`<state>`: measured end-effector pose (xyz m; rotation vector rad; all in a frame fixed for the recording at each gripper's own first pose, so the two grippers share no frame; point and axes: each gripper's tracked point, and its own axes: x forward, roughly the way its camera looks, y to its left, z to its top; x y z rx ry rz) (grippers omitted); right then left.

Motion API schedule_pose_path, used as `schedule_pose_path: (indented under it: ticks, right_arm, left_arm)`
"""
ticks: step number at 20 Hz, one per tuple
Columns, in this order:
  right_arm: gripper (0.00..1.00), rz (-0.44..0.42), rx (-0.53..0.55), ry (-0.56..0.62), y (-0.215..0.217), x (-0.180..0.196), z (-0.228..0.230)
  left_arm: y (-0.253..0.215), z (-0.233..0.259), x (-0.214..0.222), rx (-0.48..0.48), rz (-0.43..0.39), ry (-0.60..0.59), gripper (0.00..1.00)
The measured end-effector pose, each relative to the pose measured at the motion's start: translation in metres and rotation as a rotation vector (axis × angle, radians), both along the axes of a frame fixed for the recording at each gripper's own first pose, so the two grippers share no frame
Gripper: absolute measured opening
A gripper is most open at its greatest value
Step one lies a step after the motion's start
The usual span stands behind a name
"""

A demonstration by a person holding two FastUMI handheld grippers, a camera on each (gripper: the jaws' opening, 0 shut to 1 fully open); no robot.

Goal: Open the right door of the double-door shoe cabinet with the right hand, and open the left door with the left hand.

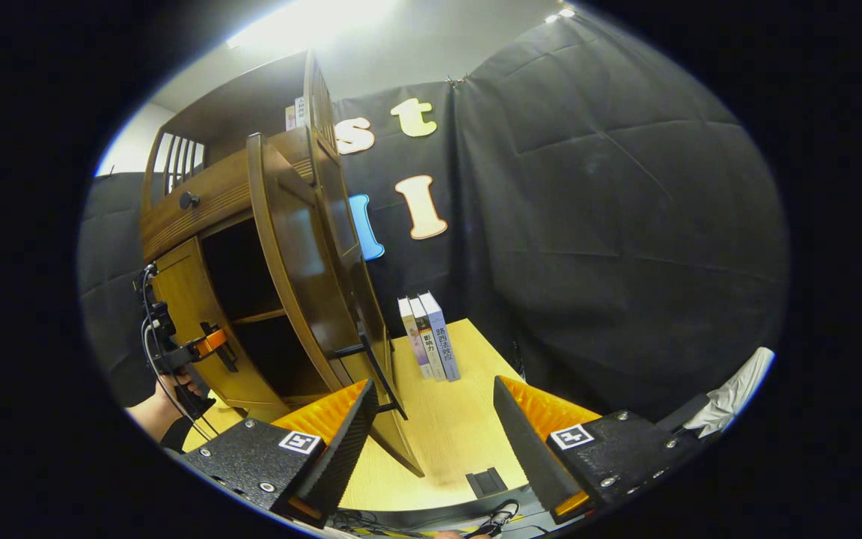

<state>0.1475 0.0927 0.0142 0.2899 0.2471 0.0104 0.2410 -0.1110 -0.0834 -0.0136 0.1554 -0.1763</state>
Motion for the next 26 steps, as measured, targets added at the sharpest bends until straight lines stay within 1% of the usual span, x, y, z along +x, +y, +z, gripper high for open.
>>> schedule_pose_path:
  ticks: [1, 2, 5, 6, 7, 8, 9, 10, 11, 13, 14, 17, 18, 21, 25, 26]
  right_arm:
    - [0.91, 0.007, 0.000, -0.006, 0.004, 0.001, 0.000]
    - [0.96, 0.016, 0.000, -0.008, 0.007, 0.000, 0.000]
    - [0.95, 0.045, -0.022, -0.010, 0.016, -0.004, -0.001]
    - [0.95, 0.055, -0.029, -0.010, 0.020, -0.006, -0.003]
    - [0.92, 0.062, -0.032, -0.012, 0.025, -0.007, -0.005]
    - [0.92, 0.074, -0.030, -0.014, 0.030, -0.009, -0.006]
    - [0.92, 0.087, -0.029, -0.014, 0.036, -0.009, -0.007]
    - [0.95, 0.100, -0.029, -0.009, 0.040, -0.009, -0.009]
    - [0.96, 0.113, -0.030, -0.004, 0.045, -0.010, -0.010]
    - [0.95, 0.137, -0.032, -0.005, 0.052, -0.013, -0.009]
    - [0.92, 0.147, -0.034, -0.009, 0.055, -0.013, -0.008]
    - [0.92, 0.174, -0.044, -0.016, 0.063, -0.011, -0.010]
    - [0.95, 0.182, -0.034, -0.014, 0.065, -0.013, -0.011]
    - [0.95, 0.219, 0.011, -0.007, 0.083, -0.019, -0.014]
    - [0.95, 0.268, 0.015, 0.010, 0.094, -0.021, -0.018]
    - [0.95, 0.281, 0.017, 0.010, 0.095, -0.022, -0.018]
  left_arm:
    - [0.001, 0.003, 0.000, -0.003, -0.006, -0.007, 0.21]
    - [0.001, 0.003, -0.001, -0.005, -0.020, -0.018, 0.24]
    - [-0.002, 0.011, -0.007, -0.044, -0.077, -0.037, 0.33]
    - [0.000, 0.014, -0.007, -0.056, -0.091, -0.036, 0.20]
    - [0.000, 0.018, -0.009, -0.055, -0.102, -0.038, 0.23]
    - [0.000, 0.022, -0.011, -0.048, -0.105, -0.041, 0.25]
    - [0.001, 0.025, -0.013, -0.033, -0.105, -0.046, 0.28]
    - [0.004, 0.026, -0.014, -0.027, -0.100, -0.049, 0.28]
    - [0.005, 0.028, -0.013, -0.028, -0.092, -0.051, 0.28]
    - [0.007, 0.031, -0.015, -0.036, -0.090, -0.053, 0.28]
    - [0.007, 0.031, -0.015, -0.043, -0.091, -0.052, 0.28]
    - [0.007, 0.033, -0.015, -0.052, -0.096, -0.052, 0.28]
    - [0.008, 0.032, -0.016, -0.052, -0.094, -0.054, 0.28]
    - [0.009, 0.030, -0.014, -0.043, -0.070, -0.066, 0.28]
    - [0.011, 0.030, -0.014, -0.050, -0.048, -0.069, 0.28]
    - [0.012, 0.030, -0.013, -0.049, -0.046, -0.072, 0.21]
